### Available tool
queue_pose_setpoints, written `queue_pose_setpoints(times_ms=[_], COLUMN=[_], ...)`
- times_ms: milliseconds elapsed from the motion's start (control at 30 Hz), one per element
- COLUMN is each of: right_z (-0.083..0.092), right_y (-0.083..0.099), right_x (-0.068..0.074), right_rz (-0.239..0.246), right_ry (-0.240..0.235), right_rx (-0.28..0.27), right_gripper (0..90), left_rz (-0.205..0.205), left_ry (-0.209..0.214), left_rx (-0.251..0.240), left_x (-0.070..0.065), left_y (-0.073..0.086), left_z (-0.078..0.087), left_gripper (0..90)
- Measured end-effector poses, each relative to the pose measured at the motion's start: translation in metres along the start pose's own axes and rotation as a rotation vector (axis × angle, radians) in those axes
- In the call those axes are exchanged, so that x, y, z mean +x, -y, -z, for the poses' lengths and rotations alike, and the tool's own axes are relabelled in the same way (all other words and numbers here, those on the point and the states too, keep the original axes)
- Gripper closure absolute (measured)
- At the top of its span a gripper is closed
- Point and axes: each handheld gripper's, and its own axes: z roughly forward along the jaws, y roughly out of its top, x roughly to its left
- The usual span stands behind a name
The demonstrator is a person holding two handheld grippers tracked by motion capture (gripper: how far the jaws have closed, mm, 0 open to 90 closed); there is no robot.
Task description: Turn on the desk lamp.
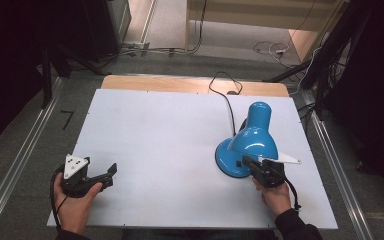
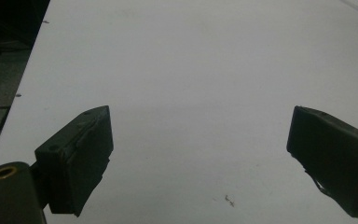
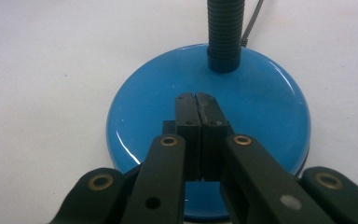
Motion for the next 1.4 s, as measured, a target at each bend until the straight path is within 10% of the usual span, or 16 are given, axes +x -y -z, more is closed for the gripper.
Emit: queue_pose_setpoints(times_ms=[1400], right_z=[-0.0058], right_y=[0.0049], right_x=[0.0076], right_rz=[0.026], right_ry=[-0.012], right_rx=[0.022], right_gripper=[87.8], left_rz=[0.008], left_ry=[0.002], left_rx=[-0.003], left_x=[0.001], left_y=[-0.0002], left_z=[0.001], left_gripper=[7.3])
